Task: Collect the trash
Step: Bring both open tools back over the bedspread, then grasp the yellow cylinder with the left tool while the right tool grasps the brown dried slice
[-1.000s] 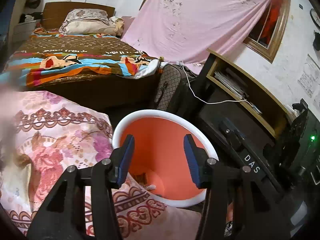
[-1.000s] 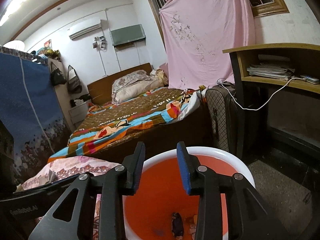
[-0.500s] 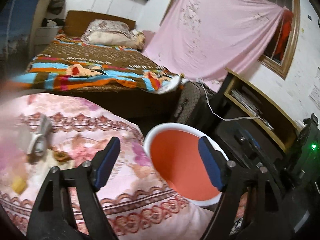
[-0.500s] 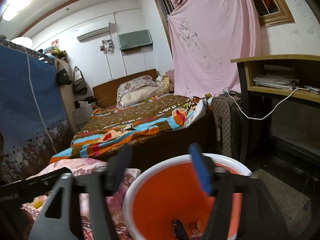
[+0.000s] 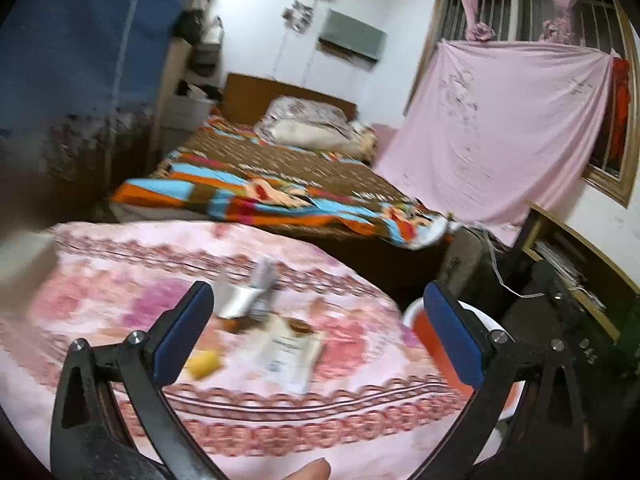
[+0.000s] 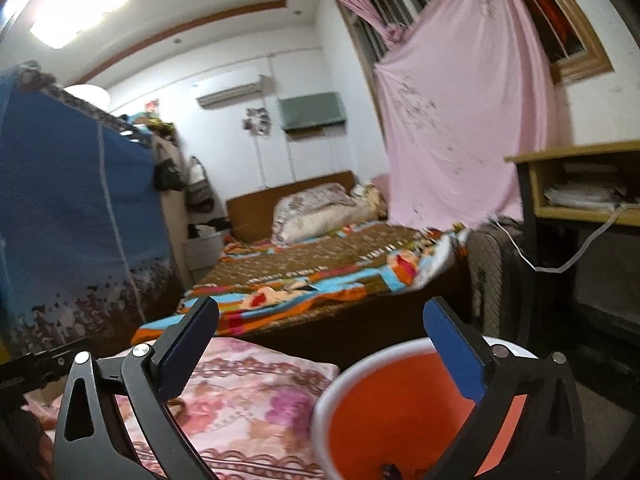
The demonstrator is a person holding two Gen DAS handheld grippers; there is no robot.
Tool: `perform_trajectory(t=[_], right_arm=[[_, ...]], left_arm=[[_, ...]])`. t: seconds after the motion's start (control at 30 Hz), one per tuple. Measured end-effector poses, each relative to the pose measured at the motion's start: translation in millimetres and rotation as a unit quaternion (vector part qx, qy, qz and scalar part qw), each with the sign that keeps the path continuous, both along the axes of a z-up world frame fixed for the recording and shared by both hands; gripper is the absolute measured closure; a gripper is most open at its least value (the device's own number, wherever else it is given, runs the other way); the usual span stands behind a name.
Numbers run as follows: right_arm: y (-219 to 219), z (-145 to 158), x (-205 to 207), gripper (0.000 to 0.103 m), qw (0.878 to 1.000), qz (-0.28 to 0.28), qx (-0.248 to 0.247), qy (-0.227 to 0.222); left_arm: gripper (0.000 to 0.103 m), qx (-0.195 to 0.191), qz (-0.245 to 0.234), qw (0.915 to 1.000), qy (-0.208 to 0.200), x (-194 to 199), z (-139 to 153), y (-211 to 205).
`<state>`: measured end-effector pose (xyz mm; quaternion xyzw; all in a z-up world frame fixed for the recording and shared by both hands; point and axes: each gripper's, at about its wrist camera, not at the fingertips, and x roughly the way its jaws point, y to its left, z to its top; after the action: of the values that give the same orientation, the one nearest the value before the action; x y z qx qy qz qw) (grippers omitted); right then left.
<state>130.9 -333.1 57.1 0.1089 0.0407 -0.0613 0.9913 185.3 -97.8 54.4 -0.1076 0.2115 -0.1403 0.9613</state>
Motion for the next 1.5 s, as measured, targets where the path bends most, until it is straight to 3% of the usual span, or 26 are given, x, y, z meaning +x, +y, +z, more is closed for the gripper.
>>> perform_trajectory(t=[0.33,0.77,0.9,1.17,1.33,1.5], right_arm=[[57.2,12.1,-24.7,0.000,0.992,0.061,-0.065,-0.093],[126.2,3.5,-35.5,0.000,0.969,0.128,-0.167,-0.128],[138.0,-0.7,-29.4,0.000,0.966,0.140,-0.187,-0.114],[142.9,-8.0,-11.4,0.000,0.969,0.148,-0.190,-0.062],[135.6,-11.1,9.9,0.000,0.973,0.164,-0.164,-0.002],[122.1,-16.3,32.4,0.000,0.975,0.179,-0.114,0.058]], left_arm=[[0.011,0.044,0.092,0.9914,-0.083,-36.7,3.6,54.5],[0.011,0.078,0.144,0.9770,-0.136,-68.7,2.2,94.2],[0.011,0.087,0.143,0.9768,-0.134,-72.2,-1.8,102.9],[0.011,0.065,0.114,0.9857,-0.106,-61.3,-6.2,109.7],[0.012,0.058,0.091,0.9907,-0.083,-49.1,-9.5,105.0],[0.019,0.063,0.061,0.9958,-0.028,-27.1,-16.8,96.7]])
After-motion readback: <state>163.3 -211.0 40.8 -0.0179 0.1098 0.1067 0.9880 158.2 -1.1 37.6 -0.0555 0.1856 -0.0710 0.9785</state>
